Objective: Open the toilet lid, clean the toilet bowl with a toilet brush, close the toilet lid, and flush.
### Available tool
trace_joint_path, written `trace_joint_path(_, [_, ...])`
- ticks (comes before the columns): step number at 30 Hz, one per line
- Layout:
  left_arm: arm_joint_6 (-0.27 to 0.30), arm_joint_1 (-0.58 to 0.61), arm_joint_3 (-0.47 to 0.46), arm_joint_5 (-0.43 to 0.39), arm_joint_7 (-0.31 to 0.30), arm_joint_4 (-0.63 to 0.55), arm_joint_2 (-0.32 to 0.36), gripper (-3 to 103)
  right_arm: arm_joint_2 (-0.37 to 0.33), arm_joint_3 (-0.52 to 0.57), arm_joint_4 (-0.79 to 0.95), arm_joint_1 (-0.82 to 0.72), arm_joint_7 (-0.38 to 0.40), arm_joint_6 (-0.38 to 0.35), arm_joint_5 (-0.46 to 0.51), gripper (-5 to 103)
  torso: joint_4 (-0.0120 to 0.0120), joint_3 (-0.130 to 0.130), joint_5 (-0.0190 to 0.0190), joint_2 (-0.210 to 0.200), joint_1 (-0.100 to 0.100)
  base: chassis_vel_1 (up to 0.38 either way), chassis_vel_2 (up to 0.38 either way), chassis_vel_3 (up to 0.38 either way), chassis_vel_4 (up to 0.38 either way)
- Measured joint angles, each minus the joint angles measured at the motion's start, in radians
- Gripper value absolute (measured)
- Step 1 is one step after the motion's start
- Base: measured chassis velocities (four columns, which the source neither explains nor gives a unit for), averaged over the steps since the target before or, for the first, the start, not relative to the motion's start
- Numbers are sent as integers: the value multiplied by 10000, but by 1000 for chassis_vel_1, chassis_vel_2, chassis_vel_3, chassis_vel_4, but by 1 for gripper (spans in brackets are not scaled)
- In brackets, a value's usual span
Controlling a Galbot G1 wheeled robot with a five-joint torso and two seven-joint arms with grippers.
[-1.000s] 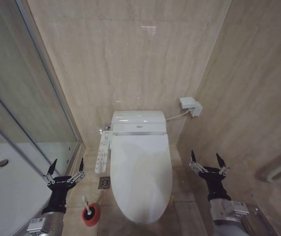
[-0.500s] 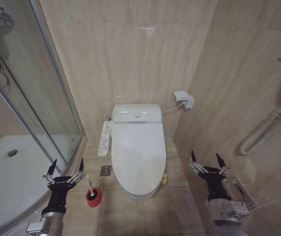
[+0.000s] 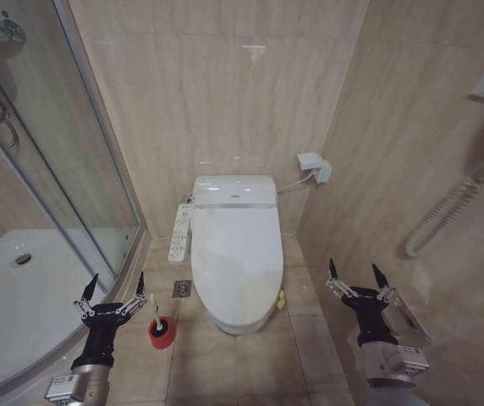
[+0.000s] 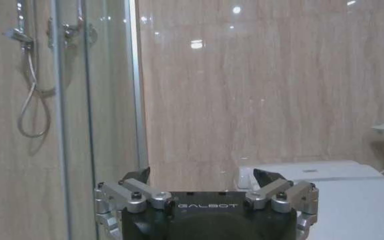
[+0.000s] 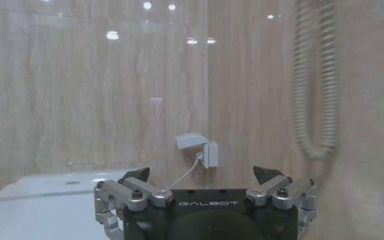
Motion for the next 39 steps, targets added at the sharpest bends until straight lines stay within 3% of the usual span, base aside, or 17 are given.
trace_joint_path(39, [0,-2,0,0,0,0,-1,100,0,0,0,2,0,0,0,100,2,3,3,-1,8,95,-85,-87,90])
